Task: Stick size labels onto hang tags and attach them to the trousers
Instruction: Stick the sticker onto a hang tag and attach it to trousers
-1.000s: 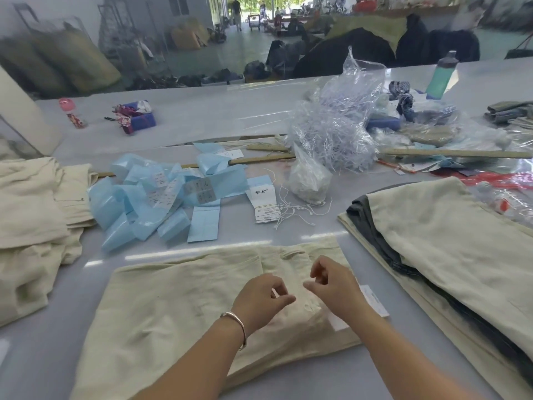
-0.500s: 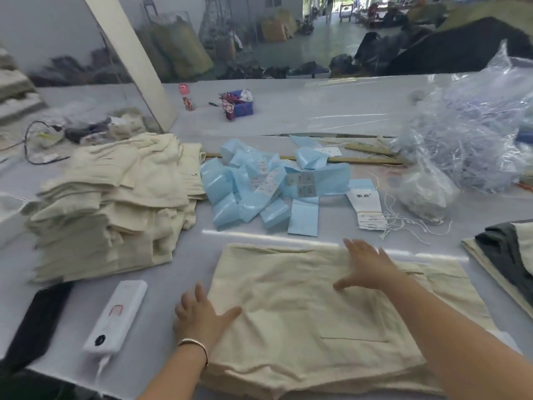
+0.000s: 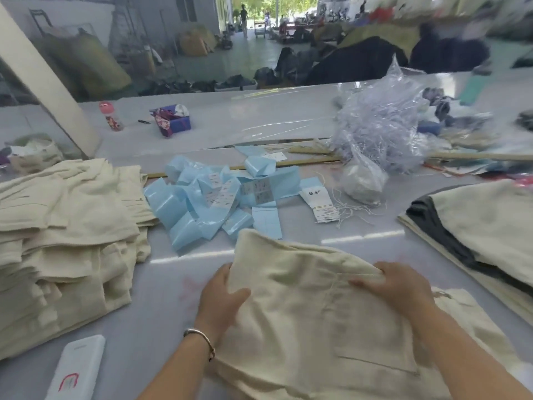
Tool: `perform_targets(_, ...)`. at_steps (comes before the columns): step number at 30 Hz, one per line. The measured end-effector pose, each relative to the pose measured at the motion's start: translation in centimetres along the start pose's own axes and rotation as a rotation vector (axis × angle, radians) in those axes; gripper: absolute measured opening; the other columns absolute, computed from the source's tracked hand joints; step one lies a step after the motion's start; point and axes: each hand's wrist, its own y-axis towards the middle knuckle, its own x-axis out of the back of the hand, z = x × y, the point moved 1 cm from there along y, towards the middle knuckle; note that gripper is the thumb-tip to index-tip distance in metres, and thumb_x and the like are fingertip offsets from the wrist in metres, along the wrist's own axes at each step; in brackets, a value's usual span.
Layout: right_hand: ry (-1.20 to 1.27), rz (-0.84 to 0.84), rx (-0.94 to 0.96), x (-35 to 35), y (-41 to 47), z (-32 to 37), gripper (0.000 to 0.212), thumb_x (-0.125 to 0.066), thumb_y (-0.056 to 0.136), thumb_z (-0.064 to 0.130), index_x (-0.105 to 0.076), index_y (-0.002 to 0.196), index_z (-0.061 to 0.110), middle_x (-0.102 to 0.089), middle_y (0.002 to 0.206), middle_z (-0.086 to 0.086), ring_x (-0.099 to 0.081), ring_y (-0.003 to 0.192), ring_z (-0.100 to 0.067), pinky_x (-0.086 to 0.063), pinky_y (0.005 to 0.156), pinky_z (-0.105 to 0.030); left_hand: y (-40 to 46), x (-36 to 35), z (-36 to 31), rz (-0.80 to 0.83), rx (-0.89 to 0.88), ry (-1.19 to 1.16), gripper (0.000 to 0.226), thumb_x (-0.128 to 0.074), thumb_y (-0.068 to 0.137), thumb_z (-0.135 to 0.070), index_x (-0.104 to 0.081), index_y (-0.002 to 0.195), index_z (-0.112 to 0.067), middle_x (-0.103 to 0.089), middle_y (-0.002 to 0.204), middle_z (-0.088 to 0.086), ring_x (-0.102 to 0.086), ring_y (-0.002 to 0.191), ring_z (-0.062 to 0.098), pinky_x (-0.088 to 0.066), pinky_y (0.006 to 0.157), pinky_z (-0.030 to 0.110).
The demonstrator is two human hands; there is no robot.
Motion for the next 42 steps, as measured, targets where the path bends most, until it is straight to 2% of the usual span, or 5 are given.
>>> perform_targets(21,0.04,-0.787,-0.532,29.9,-10.0,-27.3,0.076,-0.06,0.052,0.087,-0.044,0.056,0.013,-0.049,0.051,0.003,-0.05,0.053,-0.016,-0.037,0.051,-0.031,7.1,-31.4,-37.2,0.27,-0.641,-0.256,0.039,-0.076,0.069,-0.014,-0.071,0.1,-0.037,-0.067,0.082,-0.011,-0.058,0.067,-0.001,-0.048,0.063,0.015)
perform_targets(26,0.028,-0.578,-0.704,31.1,-3.0,-34.7,0.058,-0.06,0.076,0.068,-0.056,0.095,0.013,-0.06,0.091,-0.007,-0.058,0.089,-0.031,-0.042,0.065,-0.037,9.5,-39.4,-42.0,0.083,-0.8,-0.03,0.038,-0.07,0.076,-0.001,-0.069,0.112,-0.012,-0.067,0.107,0.011,-0.059,0.098,0.023,-0.046,0.093,0.037)
perform_targets(30,-0.126,-0.223,-0.525,25.6,-0.4,-38.1,0.065,-0.054,0.091,0.047,-0.031,0.146,0.02,-0.036,0.149,-0.005,-0.034,0.136,-0.024,-0.031,0.109,-0.036,7.8,-46.8,-34.6,0.462,-0.78,0.334,0.029,-0.067,0.087,-0.018,-0.068,0.116,-0.019,-0.063,0.124,0.001,-0.053,0.12,0.022,-0.036,0.105,0.033)
perform_targets(34,-0.199,0.107,-0.399,19.0,-0.4,-38.6,0.052,-0.05,0.091,0.051,-0.041,0.137,0.03,-0.038,0.137,0.004,-0.042,0.124,-0.018,-0.041,0.097,-0.03,5.8,-50.6,-24.8,0.785,-0.723,0.77,0.041,-0.041,0.101,-0.039,-0.051,0.138,-0.023,-0.044,0.148,-0.004,-0.037,0.138,0.017,-0.028,0.111,0.029)
perform_targets(42,-0.158,-0.047,-0.306,18.7,3.3,-32.2,0.026,-0.053,0.092,0.047,-0.051,0.114,0.034,-0.052,0.116,0.012,-0.054,0.107,-0.01,-0.042,0.085,-0.026,6.1,-40.9,-23.4,0.65,-0.487,0.463,0.029,-0.052,0.096,-0.031,-0.065,0.121,-0.028,-0.064,0.121,-0.011,-0.056,0.11,0.008,-0.04,0.091,0.017)
